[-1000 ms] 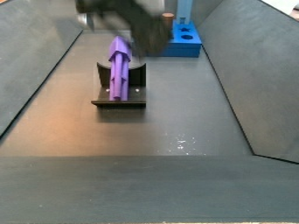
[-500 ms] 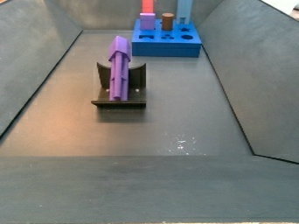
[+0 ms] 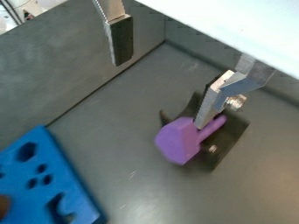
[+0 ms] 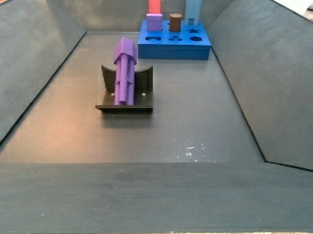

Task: Pick up the 3 prong object. Move up. Rotate the 3 prong object. Place the 3 prong object on the fixture. Regrasp the 3 prong object. Move to above the board. Insert the 3 prong object.
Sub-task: Regrasp the 3 prong object.

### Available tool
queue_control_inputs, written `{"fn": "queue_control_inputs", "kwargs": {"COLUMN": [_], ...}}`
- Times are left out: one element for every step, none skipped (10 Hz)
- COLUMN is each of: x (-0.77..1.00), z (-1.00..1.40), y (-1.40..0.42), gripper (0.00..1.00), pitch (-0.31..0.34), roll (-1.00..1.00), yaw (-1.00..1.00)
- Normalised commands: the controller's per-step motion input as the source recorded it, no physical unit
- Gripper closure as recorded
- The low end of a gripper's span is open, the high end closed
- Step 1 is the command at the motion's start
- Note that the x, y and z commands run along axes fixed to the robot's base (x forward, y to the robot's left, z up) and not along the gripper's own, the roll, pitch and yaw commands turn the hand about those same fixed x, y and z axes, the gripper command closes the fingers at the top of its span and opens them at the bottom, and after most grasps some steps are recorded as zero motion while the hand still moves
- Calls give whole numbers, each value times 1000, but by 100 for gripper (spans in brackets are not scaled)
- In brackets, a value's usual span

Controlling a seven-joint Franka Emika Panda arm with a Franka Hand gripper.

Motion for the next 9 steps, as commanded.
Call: {"fn": "queue_control_inputs", "kwargs": {"x": [13,11,10,17,26,41,59,70,82], "z": [11,11,9,9,1,-5,-8,-7,-8], "y": [-21,-21,-15,-21,-23,-24,-27,-30,-34], "gripper": [0,0,0,0,0,0,0,0,0], "pitch": [22,25,32,38,45,53,67,80,96], "roll": [1000,1000,1000,1000,1000,1000,1000,1000,1000], "yaw": [11,12,14,15,18,21,25,30,35]}}
